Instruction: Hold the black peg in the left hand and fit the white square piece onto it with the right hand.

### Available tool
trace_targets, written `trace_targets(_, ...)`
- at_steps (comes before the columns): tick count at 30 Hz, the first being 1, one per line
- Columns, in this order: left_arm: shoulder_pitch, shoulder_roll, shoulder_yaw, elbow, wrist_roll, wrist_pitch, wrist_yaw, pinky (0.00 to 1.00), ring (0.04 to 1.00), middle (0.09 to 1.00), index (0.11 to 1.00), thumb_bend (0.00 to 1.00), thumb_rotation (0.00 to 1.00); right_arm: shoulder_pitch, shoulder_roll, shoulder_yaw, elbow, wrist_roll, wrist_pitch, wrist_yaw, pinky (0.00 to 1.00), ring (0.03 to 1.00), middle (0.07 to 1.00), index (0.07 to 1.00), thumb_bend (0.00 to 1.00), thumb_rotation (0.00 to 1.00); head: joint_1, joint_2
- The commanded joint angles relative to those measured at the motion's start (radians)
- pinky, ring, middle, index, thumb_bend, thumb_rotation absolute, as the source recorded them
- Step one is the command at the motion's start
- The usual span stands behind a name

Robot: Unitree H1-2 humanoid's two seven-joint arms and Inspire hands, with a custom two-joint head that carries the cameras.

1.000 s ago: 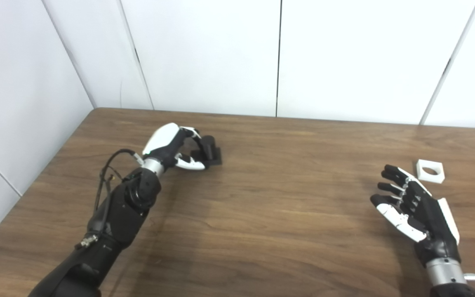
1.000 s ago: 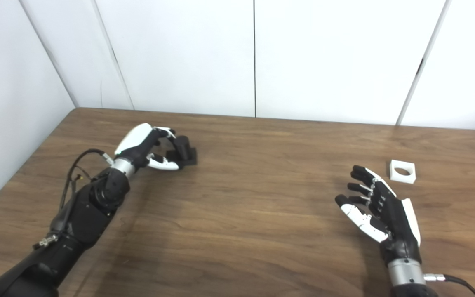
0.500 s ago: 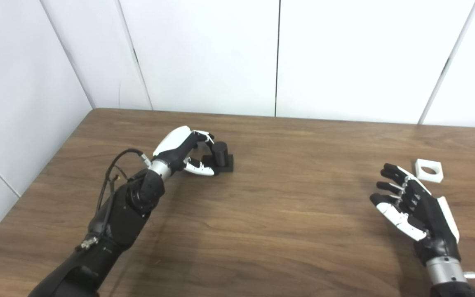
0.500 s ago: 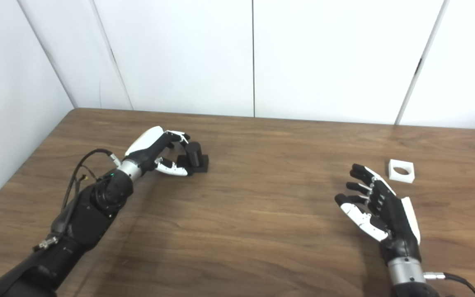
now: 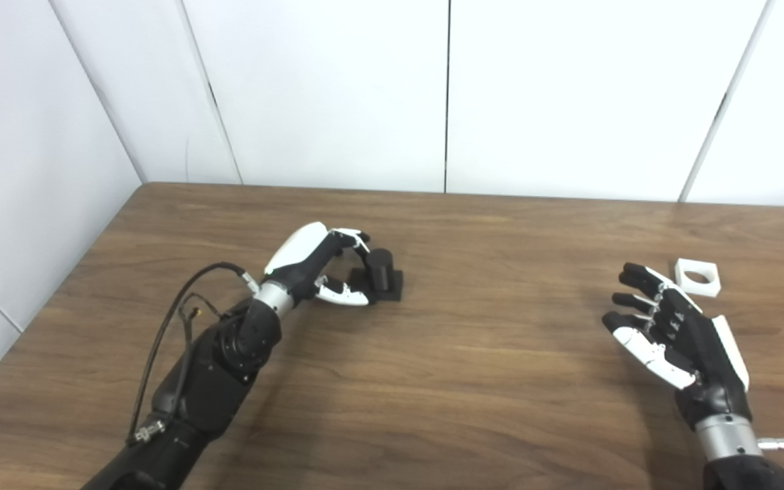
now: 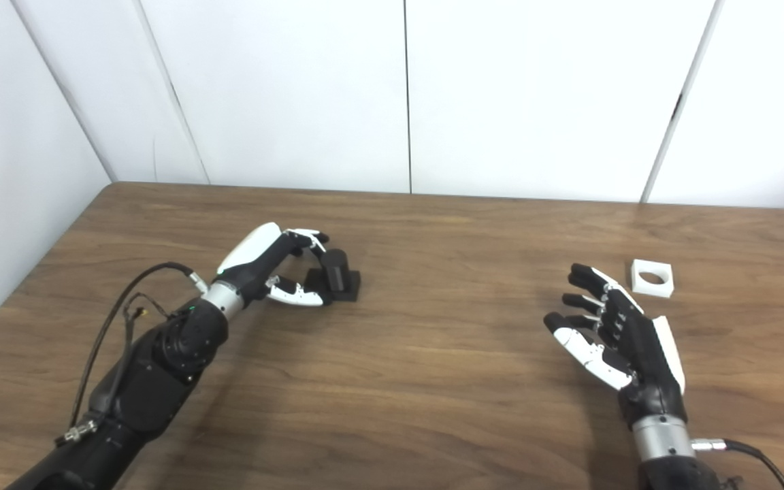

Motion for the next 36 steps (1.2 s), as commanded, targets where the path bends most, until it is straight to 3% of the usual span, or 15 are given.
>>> trace_targets(1,0.019,-0.029,-0.041,0.026,-0.013,-0.047,-0.058,0.76,0.874,0.851,0.494,0.52,0.07,-0.030,-0.005,-0.004,-0.044,0.003,-0.014,-0.003,0.64,0.755,0.825,0.813,0.60,0.36,-0.003,0.003)
trace_targets(8,0.038,-0.047,-0.066,0.040,-0.006,-0.104,-0.061,0.77,0.881,0.857,0.495,0.52,0.08,-0.027,0.000,-0.006,-0.047,0.008,-0.010,-0.004,0.64,0.754,0.829,0.815,0.60,0.34,-0.020,0.007)
trace_targets(15,0.047,-0.056,-0.110,0.063,0.027,-0.210,-0.042,0.74,0.869,0.853,0.495,0.52,0.08,-0.029,0.001,0.000,-0.051,-0.011,-0.008,-0.009,0.63,0.746,0.824,0.816,0.60,0.35,-0.038,0.013)
trace_targets(24,0.060,-0.069,-0.148,0.052,0.024,-0.266,-0.066,0.75,0.888,0.856,0.494,0.52,0.08,-0.021,0.006,-0.001,-0.076,-0.022,0.018,-0.012,0.66,0.763,0.822,0.813,0.60,0.35,-0.065,0.024)
trace_targets(36,0.084,-0.070,-0.205,-0.024,0.022,-0.268,-0.108,0.74,0.888,0.857,0.495,0.52,0.08,-0.025,0.013,-0.004,-0.089,-0.022,0.035,-0.013,0.64,0.751,0.819,0.813,0.64,0.39,-0.100,0.035)
